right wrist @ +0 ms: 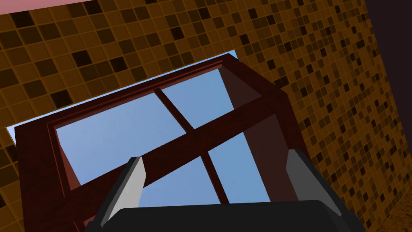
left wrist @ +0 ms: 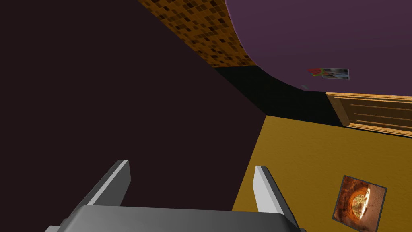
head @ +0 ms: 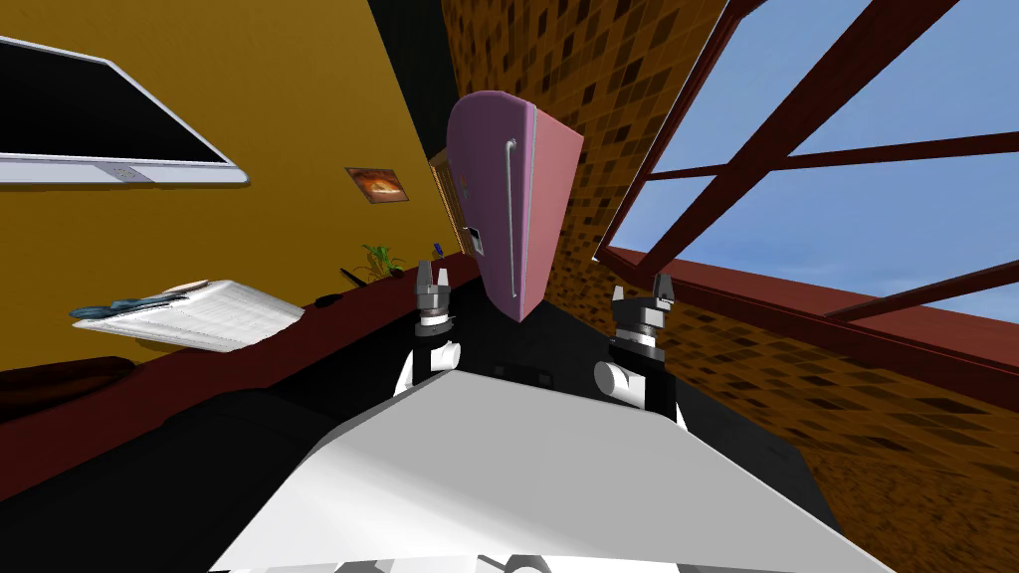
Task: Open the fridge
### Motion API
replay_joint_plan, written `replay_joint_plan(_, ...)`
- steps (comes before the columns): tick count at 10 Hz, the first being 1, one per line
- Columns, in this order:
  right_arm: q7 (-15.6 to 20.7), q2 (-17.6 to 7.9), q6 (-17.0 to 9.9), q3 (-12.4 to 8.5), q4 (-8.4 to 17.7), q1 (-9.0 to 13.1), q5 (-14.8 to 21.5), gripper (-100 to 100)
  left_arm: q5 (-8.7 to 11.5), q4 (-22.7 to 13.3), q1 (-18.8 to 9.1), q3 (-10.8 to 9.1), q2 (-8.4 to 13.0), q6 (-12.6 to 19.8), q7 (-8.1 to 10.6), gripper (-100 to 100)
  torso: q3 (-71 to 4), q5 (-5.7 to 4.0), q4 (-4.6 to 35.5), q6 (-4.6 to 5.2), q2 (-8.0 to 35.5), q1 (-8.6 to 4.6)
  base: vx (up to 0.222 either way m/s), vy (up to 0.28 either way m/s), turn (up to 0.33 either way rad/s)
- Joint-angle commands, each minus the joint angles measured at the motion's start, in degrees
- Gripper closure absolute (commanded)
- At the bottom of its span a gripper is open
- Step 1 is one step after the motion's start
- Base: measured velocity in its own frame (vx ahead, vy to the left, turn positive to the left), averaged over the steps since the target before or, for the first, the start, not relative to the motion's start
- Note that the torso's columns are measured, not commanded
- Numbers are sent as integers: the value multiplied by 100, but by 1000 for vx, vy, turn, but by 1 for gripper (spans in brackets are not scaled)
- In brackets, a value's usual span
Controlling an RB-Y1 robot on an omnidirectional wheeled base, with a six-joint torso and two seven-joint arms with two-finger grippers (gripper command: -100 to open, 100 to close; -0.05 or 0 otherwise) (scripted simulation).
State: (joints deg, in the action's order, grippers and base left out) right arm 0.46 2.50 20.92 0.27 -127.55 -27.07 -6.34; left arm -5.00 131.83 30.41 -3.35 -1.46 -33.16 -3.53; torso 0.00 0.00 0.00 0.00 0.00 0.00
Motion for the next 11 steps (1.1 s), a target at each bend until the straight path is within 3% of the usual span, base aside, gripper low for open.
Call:
replay_joint_plan(1,0,0,0,0,0,0,0,0,0,0,0,0,0,0,0,0,-467,0,235,0,232,0,0,0,0)
replay_joint_plan(9,0,0,1,0,-2,0,0,0,0,2,0,0,0,-1,0,0,-7073,0,3537,0,3539,0,0,0,0)
replay_joint_plan(10,0,0,1,0,-2,0,0,0,0,13,-3,-13,239,64,2,-100,-7919,0,3960,0,3962,0,18,-6,-13)
replay_joint_plan(11,0,0,0,0,0,0,0,0,0,26,-7,-26,400,129,4,-100,-8315,0,4148,0,4152,0,25,-14,-21)
